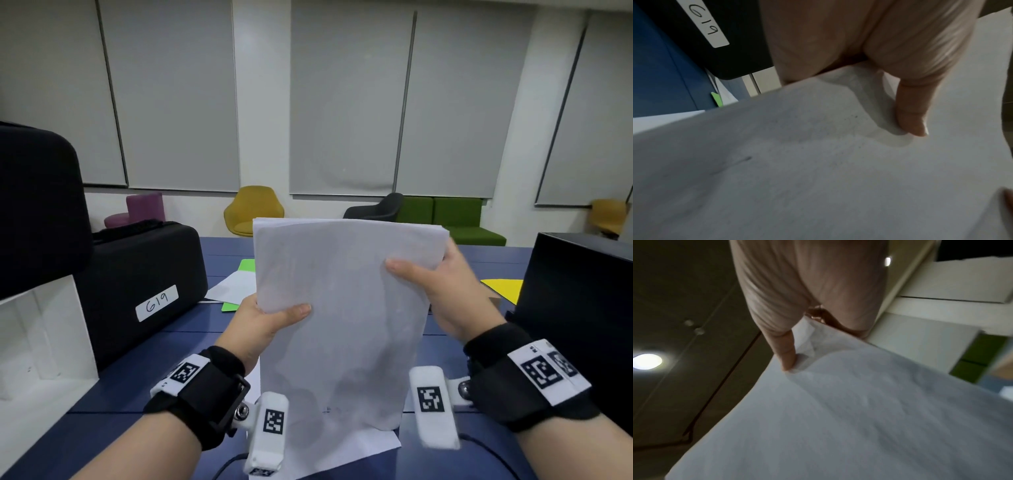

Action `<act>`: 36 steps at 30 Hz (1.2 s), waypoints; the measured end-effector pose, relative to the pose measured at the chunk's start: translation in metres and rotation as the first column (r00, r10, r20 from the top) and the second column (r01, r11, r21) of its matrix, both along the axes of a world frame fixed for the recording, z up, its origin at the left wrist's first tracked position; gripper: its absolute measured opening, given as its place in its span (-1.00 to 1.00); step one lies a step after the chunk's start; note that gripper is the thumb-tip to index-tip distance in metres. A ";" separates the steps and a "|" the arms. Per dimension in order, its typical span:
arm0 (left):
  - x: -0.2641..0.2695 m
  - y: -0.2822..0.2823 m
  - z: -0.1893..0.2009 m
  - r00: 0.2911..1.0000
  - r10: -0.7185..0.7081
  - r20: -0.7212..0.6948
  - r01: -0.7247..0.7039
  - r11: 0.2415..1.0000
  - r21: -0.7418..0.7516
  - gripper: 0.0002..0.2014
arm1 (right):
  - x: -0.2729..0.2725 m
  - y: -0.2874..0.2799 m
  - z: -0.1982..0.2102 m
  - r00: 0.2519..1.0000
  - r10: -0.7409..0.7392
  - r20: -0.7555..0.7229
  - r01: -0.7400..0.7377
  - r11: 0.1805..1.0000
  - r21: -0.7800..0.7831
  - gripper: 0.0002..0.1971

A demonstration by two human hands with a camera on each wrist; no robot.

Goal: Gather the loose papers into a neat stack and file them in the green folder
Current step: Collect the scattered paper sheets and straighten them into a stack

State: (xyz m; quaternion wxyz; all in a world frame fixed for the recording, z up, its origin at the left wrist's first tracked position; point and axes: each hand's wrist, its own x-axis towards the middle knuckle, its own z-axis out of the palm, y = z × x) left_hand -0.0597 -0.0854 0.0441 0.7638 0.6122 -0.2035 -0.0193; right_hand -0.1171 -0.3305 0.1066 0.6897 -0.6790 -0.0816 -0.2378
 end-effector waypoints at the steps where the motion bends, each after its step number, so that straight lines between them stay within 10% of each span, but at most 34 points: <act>1: -0.001 -0.001 -0.004 1.000 -0.001 -0.006 0.001 1.000 0.011 -0.59 | 0.002 0.000 -0.010 0.994 0.093 -0.056 -0.090 0.994 0.054 -0.22; 8: -0.005 -0.012 -0.005 0.995 0.096 -0.017 -0.095 0.995 0.033 -0.79 | 0.009 0.004 -0.064 0.975 0.183 -0.128 -0.156 0.968 0.198 -0.16; 13: -0.008 -0.019 0.013 0.975 0.219 -0.017 -0.220 0.971 -0.097 -0.80 | 0.002 0.010 -0.040 0.976 0.218 0.009 -0.209 0.925 0.318 -0.78; 24: -0.021 -0.014 -0.018 0.996 0.084 -0.028 -0.085 0.996 -0.017 -0.67 | -0.005 0.016 -0.085 0.974 0.155 -0.163 -0.123 0.974 0.191 -0.55; 36: -0.021 -0.014 -0.010 0.994 0.094 -0.054 -0.092 0.995 0.027 -0.82 | -0.009 0.021 -0.078 0.927 0.175 -0.331 -0.129 0.979 0.159 -0.78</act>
